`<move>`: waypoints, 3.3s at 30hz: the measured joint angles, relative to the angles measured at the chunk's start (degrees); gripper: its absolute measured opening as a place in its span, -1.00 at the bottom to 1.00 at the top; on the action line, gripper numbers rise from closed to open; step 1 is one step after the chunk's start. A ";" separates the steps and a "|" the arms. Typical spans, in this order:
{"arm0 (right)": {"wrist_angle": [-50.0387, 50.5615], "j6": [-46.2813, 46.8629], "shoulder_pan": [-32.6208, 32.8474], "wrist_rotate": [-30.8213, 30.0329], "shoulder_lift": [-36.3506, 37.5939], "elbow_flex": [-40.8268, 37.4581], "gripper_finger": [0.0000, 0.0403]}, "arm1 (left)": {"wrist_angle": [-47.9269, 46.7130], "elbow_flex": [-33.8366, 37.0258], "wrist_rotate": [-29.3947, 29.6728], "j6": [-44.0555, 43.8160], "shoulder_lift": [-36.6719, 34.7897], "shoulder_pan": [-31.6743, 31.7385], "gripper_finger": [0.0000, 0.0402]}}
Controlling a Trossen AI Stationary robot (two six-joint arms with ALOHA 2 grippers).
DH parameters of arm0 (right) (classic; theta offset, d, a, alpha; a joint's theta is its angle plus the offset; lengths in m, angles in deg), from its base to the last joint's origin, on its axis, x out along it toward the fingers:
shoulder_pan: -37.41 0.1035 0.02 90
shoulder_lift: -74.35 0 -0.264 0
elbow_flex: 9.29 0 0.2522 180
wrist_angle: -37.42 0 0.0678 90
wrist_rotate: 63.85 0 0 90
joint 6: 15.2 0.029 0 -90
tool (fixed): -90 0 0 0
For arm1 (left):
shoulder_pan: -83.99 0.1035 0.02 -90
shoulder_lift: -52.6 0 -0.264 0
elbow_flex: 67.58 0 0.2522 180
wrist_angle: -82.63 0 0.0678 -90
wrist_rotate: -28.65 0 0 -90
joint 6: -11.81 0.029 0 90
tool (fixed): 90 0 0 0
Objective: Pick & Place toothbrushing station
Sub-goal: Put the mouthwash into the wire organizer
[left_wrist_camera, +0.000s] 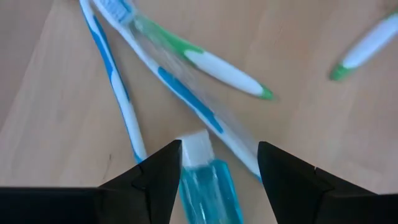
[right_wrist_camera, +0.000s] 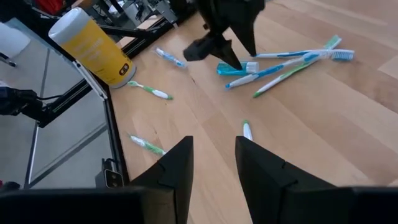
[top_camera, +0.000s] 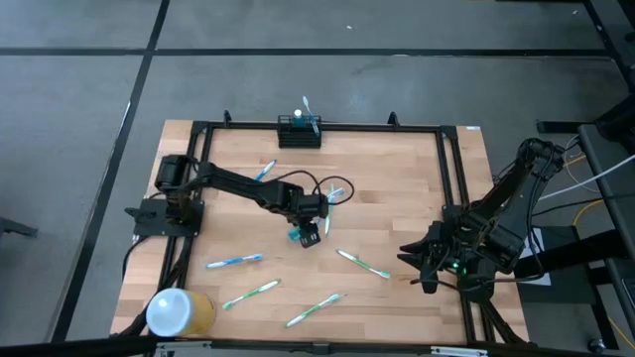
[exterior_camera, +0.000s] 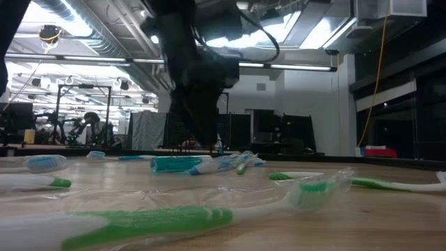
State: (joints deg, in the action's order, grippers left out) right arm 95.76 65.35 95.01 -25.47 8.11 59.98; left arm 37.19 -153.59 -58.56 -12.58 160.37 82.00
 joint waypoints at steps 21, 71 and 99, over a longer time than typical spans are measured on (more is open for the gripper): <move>-3.26 1.31 0.02 0.64 -0.02 0.00 -0.40 | -0.18 -0.02 1.18 -1.28 4.40 0.78 -0.35; -7.34 2.95 -0.17 -9.68 -0.02 0.04 -0.40 | 79.11 27.04 54.18 0.23 -11.38 19.65 -0.59; -8.17 4.55 -0.17 -12.01 -0.57 0.04 -0.40 | 84.01 22.10 49.90 -1.80 -1.06 28.26 -0.59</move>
State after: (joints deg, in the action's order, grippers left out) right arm 87.58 69.91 94.84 -37.49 7.54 60.02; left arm 121.19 -131.49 -8.66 -14.39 159.31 110.26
